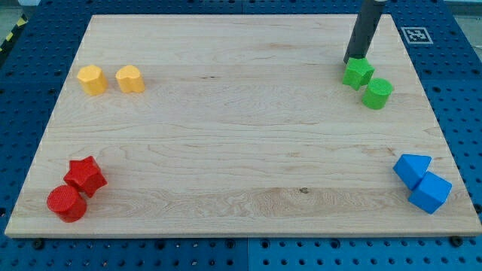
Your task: Move the yellow blocks towards the top
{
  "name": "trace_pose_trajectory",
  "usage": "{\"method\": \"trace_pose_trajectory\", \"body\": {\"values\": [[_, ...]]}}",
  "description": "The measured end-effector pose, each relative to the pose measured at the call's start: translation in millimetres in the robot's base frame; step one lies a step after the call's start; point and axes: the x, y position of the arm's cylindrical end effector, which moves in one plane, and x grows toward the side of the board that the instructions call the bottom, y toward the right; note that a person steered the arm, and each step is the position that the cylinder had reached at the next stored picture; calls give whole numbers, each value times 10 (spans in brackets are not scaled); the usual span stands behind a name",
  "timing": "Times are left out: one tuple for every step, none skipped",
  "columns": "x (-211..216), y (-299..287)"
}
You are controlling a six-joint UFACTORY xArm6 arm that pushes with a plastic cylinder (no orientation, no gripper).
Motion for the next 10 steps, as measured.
{"method": "trace_pose_trajectory", "body": {"values": [[0, 203], [0, 441], [-1, 459], [-157, 390], [-453, 124], [-685, -449], [-864, -1042], [-901, -1561], [-901, -2050], [-896, -2489]]}}
